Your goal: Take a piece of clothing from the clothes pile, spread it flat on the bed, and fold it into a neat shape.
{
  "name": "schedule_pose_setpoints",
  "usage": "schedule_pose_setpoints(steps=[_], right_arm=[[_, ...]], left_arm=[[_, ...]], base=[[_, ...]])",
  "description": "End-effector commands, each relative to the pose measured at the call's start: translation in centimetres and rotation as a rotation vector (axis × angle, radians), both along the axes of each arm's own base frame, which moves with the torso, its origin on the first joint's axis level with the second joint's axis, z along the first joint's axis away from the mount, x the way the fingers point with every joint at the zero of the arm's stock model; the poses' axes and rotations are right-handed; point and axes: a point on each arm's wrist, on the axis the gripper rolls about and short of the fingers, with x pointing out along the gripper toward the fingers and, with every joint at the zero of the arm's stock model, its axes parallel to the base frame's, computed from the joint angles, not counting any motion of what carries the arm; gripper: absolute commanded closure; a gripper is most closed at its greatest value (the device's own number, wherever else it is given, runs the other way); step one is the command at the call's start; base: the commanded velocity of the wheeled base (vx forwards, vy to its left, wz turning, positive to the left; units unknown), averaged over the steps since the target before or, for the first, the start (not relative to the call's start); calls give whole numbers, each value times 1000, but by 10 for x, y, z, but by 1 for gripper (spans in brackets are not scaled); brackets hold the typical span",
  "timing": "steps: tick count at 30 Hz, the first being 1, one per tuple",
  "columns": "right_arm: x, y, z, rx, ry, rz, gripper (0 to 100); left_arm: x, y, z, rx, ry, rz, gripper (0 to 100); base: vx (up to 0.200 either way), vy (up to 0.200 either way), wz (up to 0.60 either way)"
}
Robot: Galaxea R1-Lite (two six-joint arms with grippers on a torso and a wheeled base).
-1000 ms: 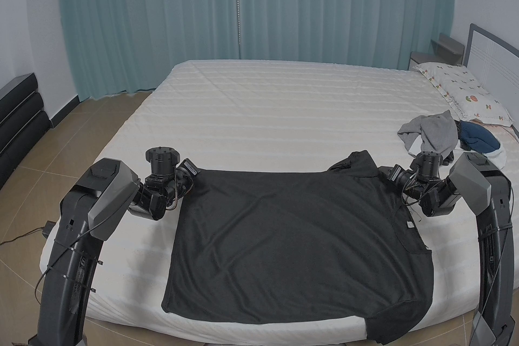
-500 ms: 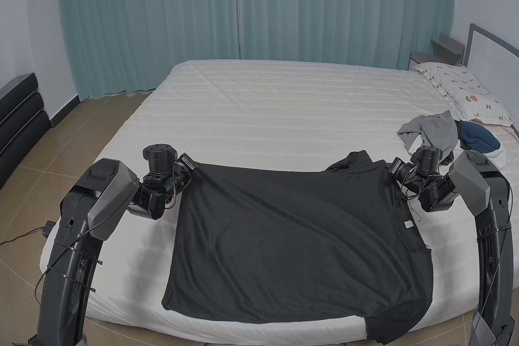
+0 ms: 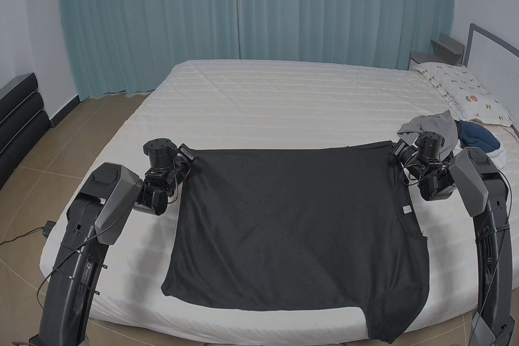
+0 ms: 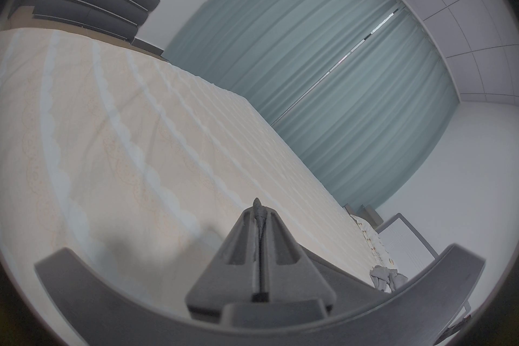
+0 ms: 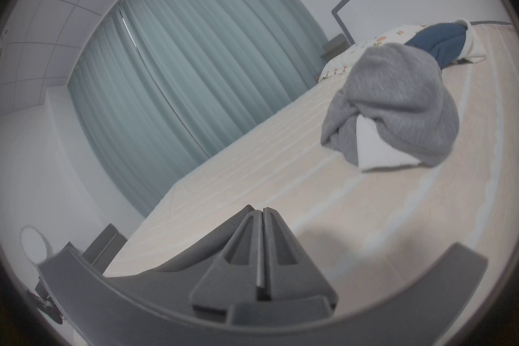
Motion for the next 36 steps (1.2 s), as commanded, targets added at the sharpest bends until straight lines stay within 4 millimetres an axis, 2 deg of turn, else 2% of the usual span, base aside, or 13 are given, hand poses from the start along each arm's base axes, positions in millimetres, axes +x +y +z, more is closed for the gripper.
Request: schedule_pose_setpoints(steps=[1,7,16,17,18,27,31,35,36], right_arm=[[6,1,-14,3,-2,-16,100],[7,9,-27,2,17,-3,100],[8,9,-39,0,38,-17,100],[8,9,-40,0,40,-18,100],[7,9,-41,0,43,-18,0],[3,8,-43,-1,66,-43,0],[-10,7,-30,-1,97,-47,0],[-42,2,-3,-3,117,-51,0],[-42,2,-3,-3,117,-51,0]], left_arm=[[1,-1,-10,2,13,-1,100],[1,-3,-15,19,22,-14,100],[0,-6,-18,23,43,-22,100],[0,-7,-18,23,45,-24,0],[0,-7,-18,23,48,-24,0],[-1,-5,-20,26,55,-10,0],[-6,1,-14,27,69,3,0],[-31,18,25,19,-6,106,0],[-31,18,25,19,-6,106,0]], base=[[0,0,0],[0,0,0],[0,0,0],[0,0,0],[0,0,0],[0,0,0],[0,0,0],[0,0,0],[0,0,0]])
